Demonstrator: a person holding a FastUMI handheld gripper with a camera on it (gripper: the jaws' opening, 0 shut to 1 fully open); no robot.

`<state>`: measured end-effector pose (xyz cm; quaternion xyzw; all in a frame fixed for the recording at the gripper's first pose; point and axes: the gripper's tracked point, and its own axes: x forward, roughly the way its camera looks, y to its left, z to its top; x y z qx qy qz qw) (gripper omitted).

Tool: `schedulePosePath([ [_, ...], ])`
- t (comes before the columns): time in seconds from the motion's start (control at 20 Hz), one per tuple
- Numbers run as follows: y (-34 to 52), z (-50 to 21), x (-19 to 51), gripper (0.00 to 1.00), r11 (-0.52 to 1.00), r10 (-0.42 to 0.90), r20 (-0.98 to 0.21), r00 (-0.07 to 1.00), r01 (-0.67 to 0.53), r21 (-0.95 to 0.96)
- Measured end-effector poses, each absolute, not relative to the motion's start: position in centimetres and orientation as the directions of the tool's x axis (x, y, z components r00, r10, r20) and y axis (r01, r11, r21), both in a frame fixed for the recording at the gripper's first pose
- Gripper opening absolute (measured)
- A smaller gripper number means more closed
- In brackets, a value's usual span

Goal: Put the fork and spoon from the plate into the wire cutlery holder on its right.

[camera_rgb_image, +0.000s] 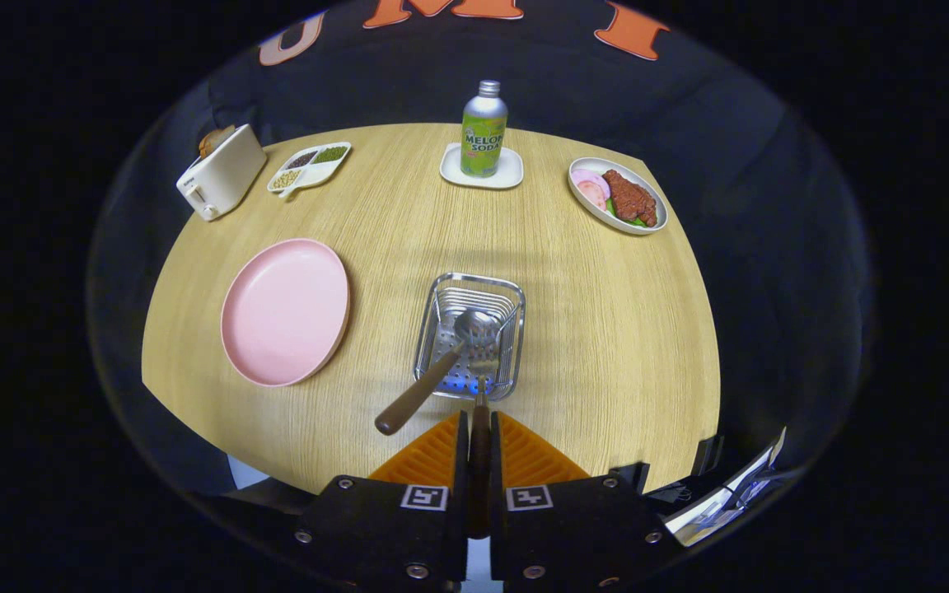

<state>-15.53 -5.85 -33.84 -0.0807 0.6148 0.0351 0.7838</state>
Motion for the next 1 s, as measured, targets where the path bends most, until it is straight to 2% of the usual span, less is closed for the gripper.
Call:
schedulePosePath([
  [0.3, -4.7, -31.3, -12.1, 0.14, 0.988, 0.005, -0.916, 0.401, -0.142, -0.056],
  [0.55, -3.7, -27.4, -8.4, 0.14, 0.988, 0.034, -0.811, 0.584, -0.140, -0.059],
  [0.65, -3.0, -25.7, -7.1, 0.19, 0.990, 0.053, -0.762, 0.645, -0.134, -0.044],
  [0.75, -2.4, -23.8, -6.0, 0.29, 0.992, 0.069, -0.710, 0.701, -0.124, -0.025],
  [0.8, -2.3, -22.9, -5.7, 0.41, 0.993, 0.075, -0.686, 0.724, -0.120, -0.018],
  [0.95, -2.0, -21.4, -5.0, 0.54, 0.993, 0.078, -0.647, 0.758, -0.114, -0.013],
  [1.0, -1.9, -21.0, -4.8, 0.55, 0.993, 0.080, -0.637, 0.767, -0.114, -0.012],
])
